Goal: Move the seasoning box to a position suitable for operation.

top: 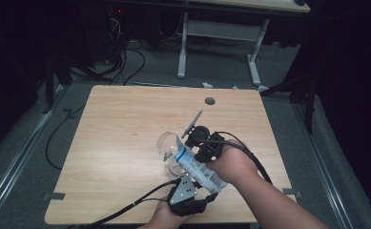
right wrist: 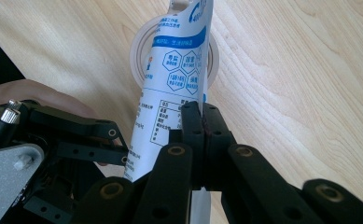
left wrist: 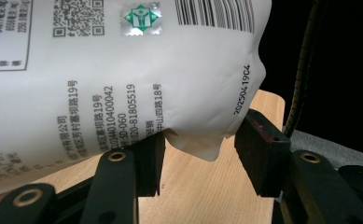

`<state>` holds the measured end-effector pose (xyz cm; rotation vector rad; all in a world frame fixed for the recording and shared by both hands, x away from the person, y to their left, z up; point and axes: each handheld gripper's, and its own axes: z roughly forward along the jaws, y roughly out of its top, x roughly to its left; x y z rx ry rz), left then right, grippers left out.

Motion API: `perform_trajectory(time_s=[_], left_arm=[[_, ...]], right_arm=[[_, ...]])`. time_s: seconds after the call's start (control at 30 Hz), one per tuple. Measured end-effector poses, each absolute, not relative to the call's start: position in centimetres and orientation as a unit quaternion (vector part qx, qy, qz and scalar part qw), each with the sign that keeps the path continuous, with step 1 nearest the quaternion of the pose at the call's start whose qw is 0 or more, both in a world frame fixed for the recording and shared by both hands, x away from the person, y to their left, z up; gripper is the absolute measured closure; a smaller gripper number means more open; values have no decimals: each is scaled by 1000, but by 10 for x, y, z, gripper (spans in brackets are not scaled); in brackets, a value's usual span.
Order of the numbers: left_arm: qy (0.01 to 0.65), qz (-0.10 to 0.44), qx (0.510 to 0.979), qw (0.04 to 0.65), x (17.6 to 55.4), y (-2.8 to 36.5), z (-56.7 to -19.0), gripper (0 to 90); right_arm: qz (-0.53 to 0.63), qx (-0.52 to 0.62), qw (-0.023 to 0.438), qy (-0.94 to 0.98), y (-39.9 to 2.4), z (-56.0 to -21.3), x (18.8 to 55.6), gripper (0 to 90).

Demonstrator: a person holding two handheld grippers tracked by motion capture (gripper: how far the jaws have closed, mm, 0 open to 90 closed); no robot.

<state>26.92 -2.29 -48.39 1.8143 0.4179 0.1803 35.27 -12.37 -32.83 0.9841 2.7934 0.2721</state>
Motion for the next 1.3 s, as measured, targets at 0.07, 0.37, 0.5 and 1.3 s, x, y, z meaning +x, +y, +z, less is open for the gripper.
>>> perform_trajectory(time_s=[0.07, 0.37, 0.5, 1.3], left_arm=[[181, 77, 780, 594, 270, -23, -484, 538], [183, 73, 778, 596, 270, -23, -482, 542], [183, 72, 778, 596, 271, -22, -481, 541], [178, 80, 780, 595, 270, -22, -481, 548]], right_arm=[[92, 328, 83, 937, -124, -328, 353, 900], [93, 330, 83, 936, -122, -329, 355, 900], [90, 328, 84, 937, -122, -329, 356, 900], [90, 329, 77, 937, -120, -329, 356, 900]])
